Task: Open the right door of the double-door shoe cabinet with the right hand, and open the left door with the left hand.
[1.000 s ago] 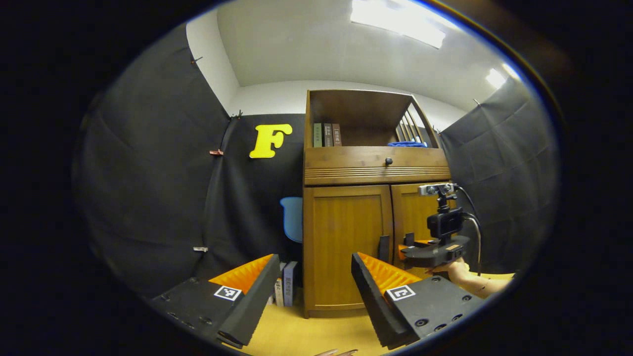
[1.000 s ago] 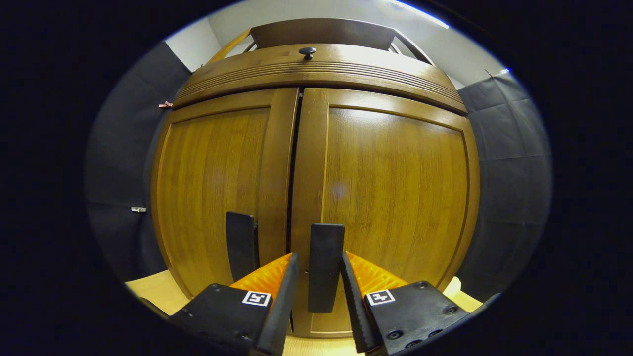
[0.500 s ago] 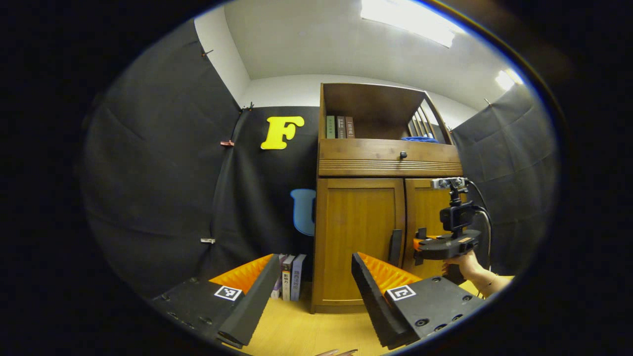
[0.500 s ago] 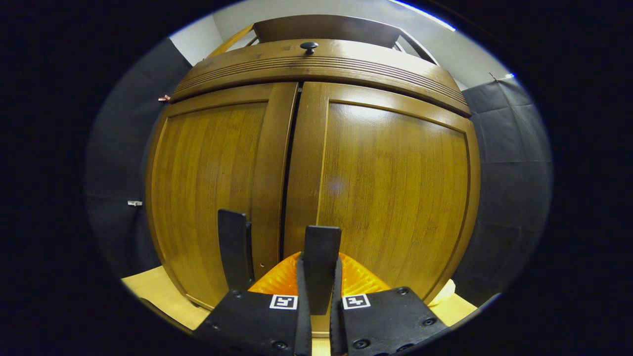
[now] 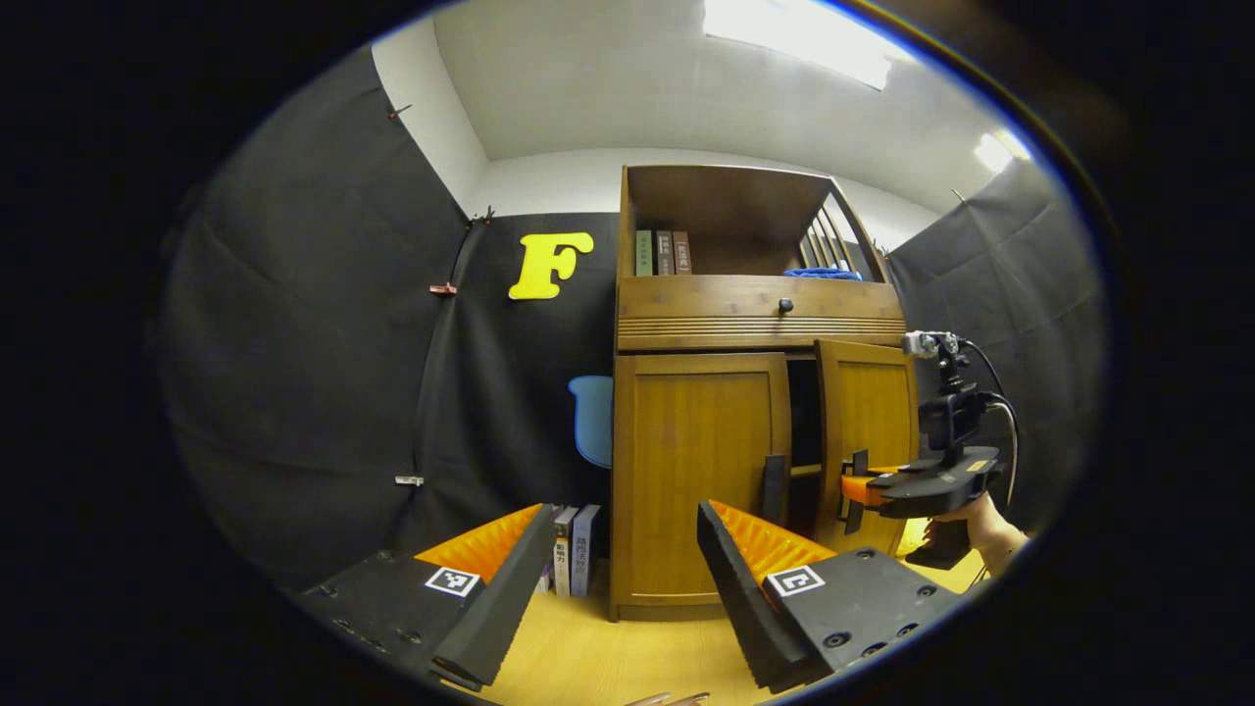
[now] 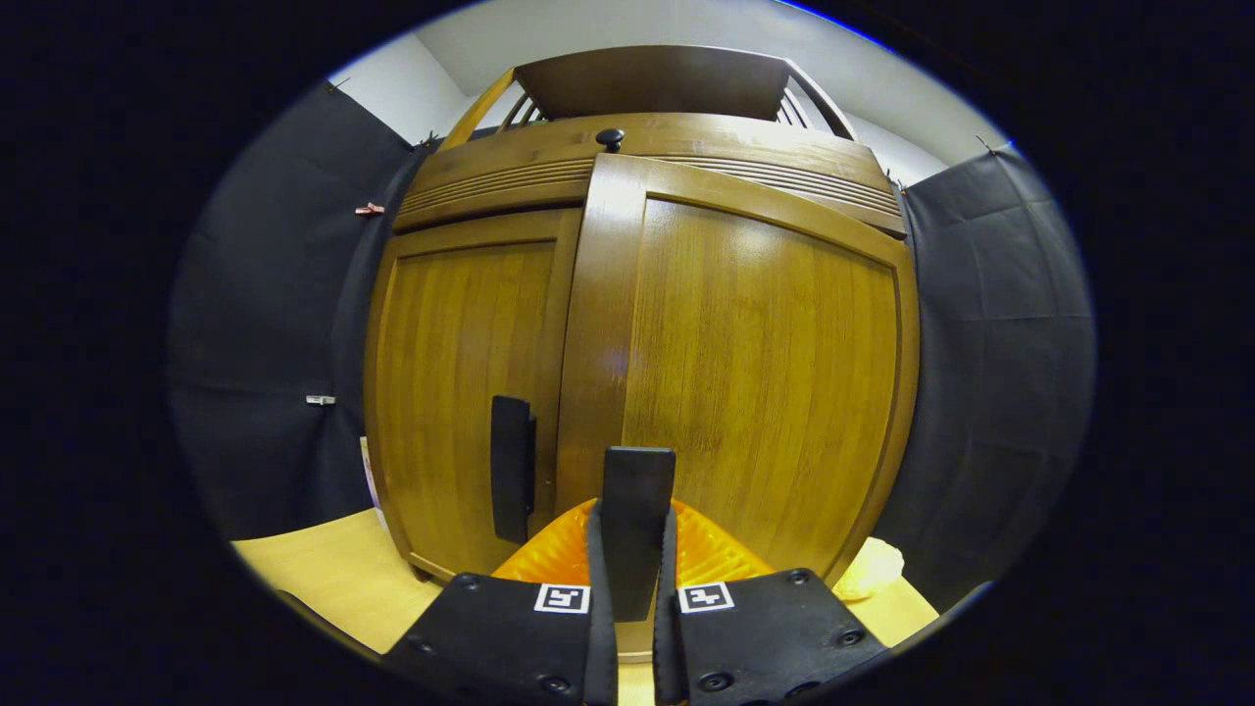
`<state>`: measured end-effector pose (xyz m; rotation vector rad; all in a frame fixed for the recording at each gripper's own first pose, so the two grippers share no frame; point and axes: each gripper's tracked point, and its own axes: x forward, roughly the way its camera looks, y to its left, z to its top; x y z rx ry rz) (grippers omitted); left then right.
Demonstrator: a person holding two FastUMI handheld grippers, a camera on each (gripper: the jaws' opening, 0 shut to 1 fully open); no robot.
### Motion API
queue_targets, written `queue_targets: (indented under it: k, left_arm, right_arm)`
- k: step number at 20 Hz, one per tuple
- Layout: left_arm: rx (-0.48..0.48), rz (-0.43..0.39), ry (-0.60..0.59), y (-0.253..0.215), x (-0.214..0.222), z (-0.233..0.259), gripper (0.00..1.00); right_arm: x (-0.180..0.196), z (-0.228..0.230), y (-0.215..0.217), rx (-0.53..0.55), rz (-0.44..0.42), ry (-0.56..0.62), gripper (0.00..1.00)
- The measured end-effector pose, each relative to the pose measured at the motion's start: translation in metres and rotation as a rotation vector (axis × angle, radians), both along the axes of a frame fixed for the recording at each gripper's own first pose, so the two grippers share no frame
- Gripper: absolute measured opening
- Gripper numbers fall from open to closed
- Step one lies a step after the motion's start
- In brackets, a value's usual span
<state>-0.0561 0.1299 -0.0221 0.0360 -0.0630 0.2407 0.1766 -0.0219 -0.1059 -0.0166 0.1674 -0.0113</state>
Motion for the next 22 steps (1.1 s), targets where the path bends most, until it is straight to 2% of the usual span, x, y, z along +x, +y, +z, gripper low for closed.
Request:
queue_targets:
  k: [2, 3, 4, 12, 22]
  left_arm:
    - [0.007, -0.002, 0.000, -0.005, 0.000, 0.002, 0.90]
    - [0.010, -0.004, -0.003, -0.008, 0.001, 0.004, 0.87]
    - [0.012, -0.008, -0.005, -0.010, 0.001, 0.005, 0.90]
    - [-0.001, -0.041, -0.013, -0.031, 0.002, 0.007, 0.90]
    - [-0.003, -0.088, -0.012, -0.056, 0.003, 0.003, 0.90]
  right_arm:
    - [-0.013, 0.003, -0.004, 0.001, 0.013, 0.001, 0.18]
    - [-0.019, 0.005, -0.006, -0.005, 0.017, -0.004, 0.18]
    - [-0.026, 0.006, -0.009, -0.010, 0.018, -0.005, 0.18]
    - [-0.072, 0.016, -0.034, -0.014, 0.020, 0.009, 0.18]
    - [-0.117, 0.028, -0.079, -0.059, -0.054, 0.018, 0.17]
